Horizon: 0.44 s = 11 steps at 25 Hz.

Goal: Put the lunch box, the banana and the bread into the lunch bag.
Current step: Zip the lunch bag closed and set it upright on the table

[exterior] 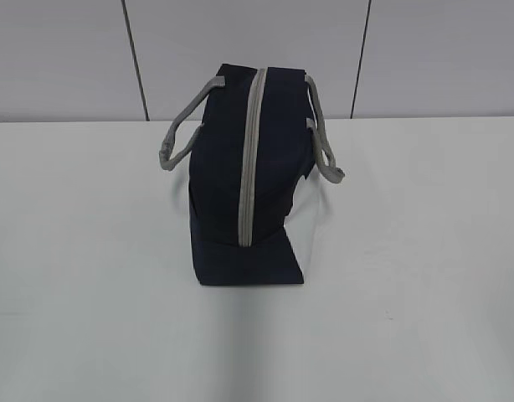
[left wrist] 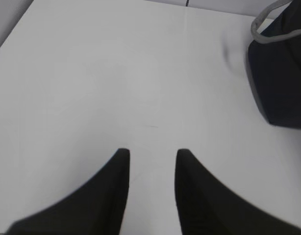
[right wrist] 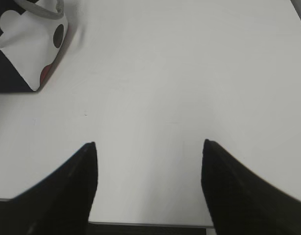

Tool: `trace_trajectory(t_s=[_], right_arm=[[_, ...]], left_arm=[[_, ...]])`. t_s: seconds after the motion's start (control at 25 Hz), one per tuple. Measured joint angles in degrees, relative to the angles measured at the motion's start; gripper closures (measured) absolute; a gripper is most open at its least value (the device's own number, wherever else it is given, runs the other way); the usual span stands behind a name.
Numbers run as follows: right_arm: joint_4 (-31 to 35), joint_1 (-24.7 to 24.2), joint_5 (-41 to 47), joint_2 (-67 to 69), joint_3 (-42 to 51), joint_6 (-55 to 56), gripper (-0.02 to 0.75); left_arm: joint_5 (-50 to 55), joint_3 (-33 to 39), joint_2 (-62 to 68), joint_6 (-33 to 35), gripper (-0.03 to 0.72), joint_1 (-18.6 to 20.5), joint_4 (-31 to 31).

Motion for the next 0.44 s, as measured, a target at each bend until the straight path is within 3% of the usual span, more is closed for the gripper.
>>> trace_trajectory(t_s=[0.44], right_arm=[[0.0,0.0,0.0,0.0,0.0,0.0,0.246]], left_arm=[[0.0,0.0,0.0,0.0,0.445,-0.6,0.0]])
